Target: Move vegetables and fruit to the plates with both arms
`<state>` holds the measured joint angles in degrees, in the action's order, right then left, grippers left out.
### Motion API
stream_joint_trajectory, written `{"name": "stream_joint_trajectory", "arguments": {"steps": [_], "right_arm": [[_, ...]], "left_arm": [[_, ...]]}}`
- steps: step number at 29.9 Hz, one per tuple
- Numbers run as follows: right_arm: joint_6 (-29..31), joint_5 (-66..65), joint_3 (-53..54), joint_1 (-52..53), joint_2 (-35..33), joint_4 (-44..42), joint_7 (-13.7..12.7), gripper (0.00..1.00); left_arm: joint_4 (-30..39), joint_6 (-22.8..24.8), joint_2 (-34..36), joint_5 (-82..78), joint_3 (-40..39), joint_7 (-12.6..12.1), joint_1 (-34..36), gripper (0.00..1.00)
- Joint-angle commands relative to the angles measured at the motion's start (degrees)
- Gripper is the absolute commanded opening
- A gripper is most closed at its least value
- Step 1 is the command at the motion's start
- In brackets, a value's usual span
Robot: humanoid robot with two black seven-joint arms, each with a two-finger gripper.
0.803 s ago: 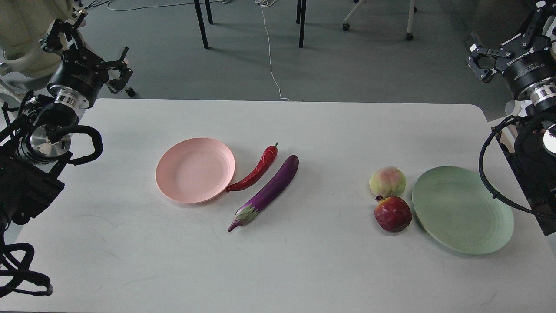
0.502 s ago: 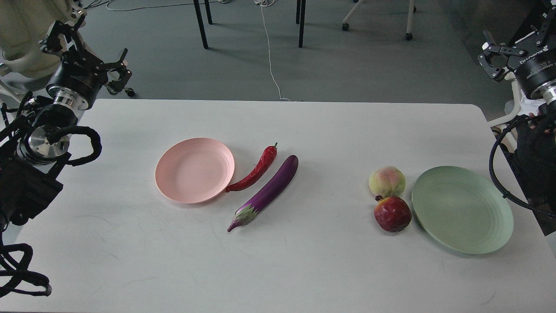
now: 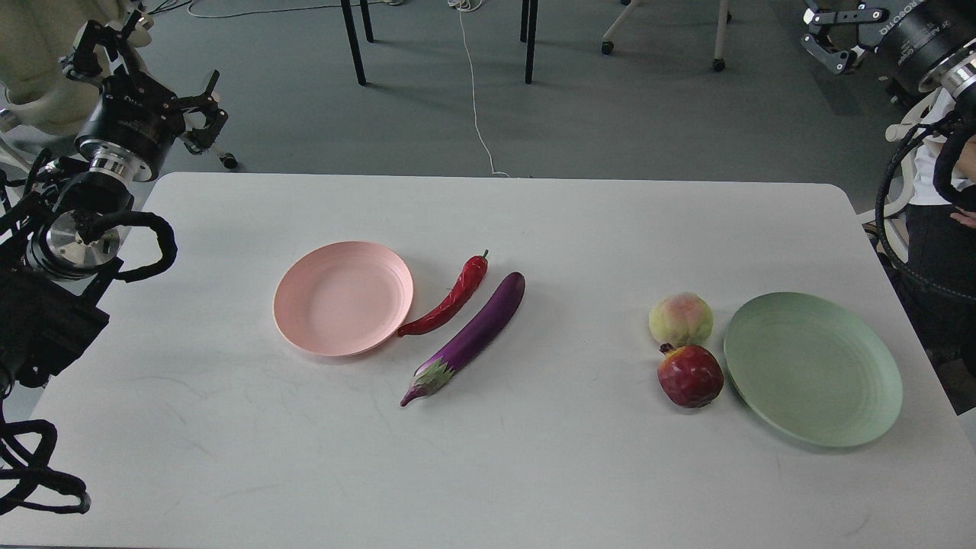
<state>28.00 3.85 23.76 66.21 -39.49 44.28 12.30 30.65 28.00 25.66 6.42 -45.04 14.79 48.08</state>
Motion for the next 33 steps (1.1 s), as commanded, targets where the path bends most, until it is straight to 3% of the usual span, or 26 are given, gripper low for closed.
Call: {"name": "stream_joint_trajectory", "arguments": {"steps": [1, 9, 17, 24, 33], "right_arm": [[0.0, -3.8, -10.5, 8.0, -1.1, 2.4, -0.1, 0.99], [0.0, -21.9, -30.7, 22.8, -0.9, 8.9, -0.3, 0.99], [0.0, -33.4, -52.7, 34.2, 6.5, 14.4, -1.8, 0.99], [0.0, -52.5, -63.5, 34.1, 12.8, 15.0, -1.1, 0.99], [0.0, -53.3, -69.6, 30.4, 19.2, 13.9, -1.0, 0.99]], "left_arm": [[0.0, 0.0, -0.4, -0.1, 0.3, -0.1, -0.1, 0.98], [0.1, 0.0, -0.1, -0.5, 0.8, -0.7, -0.2, 0.98], [0.3, 0.0, -0.1, -0.5, 0.7, -0.3, 0.0, 0.98], [0.3, 0.0, 0.1, -0.3, 0.6, 0.0, -0.1, 0.98], [0.3, 0.0, 0.9, -0.2, 0.2, 0.1, -0.2, 0.98]]}}
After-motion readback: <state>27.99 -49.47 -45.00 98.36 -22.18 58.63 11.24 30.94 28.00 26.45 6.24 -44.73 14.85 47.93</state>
